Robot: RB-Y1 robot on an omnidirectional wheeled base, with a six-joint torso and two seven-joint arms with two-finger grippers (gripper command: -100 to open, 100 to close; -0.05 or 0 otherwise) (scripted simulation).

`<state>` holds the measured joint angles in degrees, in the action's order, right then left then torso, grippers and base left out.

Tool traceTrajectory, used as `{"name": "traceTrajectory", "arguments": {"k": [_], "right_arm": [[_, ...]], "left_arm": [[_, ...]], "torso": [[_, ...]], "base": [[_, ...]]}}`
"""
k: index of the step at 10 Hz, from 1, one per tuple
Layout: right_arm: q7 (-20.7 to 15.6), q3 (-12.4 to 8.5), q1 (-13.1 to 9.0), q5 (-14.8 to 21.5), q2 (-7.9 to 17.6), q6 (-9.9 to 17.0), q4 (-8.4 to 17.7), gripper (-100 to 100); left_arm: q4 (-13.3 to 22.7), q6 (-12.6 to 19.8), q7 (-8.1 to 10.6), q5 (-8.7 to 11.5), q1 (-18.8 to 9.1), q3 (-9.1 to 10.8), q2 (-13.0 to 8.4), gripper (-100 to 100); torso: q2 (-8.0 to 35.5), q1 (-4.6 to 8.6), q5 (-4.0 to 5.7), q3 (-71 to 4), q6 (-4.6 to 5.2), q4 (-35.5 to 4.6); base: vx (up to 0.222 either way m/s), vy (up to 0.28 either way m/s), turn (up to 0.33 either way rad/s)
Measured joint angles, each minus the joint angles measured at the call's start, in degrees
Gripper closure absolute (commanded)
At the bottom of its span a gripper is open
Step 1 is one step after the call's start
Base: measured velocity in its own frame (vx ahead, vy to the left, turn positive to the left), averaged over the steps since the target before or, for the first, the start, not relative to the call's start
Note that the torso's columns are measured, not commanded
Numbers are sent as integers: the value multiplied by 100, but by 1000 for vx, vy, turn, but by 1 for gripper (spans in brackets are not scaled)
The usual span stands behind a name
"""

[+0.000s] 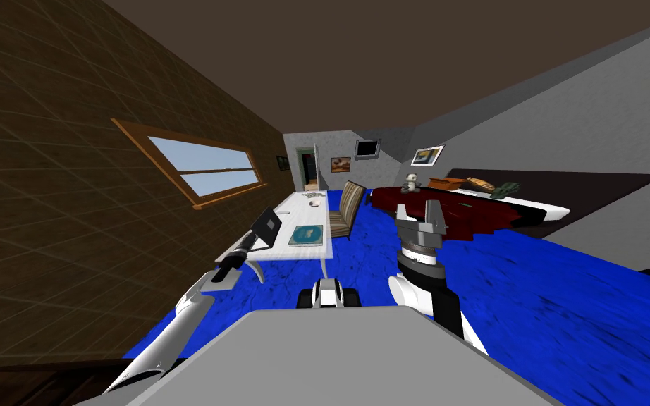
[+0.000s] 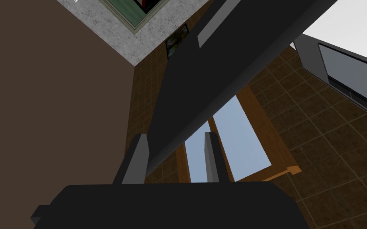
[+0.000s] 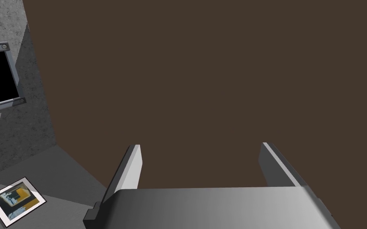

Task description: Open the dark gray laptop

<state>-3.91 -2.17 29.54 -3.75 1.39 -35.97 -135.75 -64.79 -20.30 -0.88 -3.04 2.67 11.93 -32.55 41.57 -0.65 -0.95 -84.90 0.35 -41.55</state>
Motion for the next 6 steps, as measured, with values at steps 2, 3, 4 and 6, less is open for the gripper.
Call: {"name": "traceTrajectory", "arguments": {"k": [2,3,4,6], "right_arm": [[0,0,0,0,0,0,0,0],[0,0,0,0,-1,0,0,0],[0,1,0,0,-1,0,0,0],[0,0,0,0,0,0,0,0]], "left_arm": [[-274,57,-75,-26,76,-47,151,100],[-353,45,-118,-40,85,-11,259,100],[-295,18,-165,-57,24,-2,326,100],[-753,250,-366,-130,292,-18,585,100]], "torso": [[-11,12,13,-7,6,-6],[-7,37,7,-4,12,2],[-15,39,0,-7,26,6],[-23,-5,-9,-15,2,18]], "base": [[4,37,21],[5,5,24],[25,83,18],[20,78,0]]}}
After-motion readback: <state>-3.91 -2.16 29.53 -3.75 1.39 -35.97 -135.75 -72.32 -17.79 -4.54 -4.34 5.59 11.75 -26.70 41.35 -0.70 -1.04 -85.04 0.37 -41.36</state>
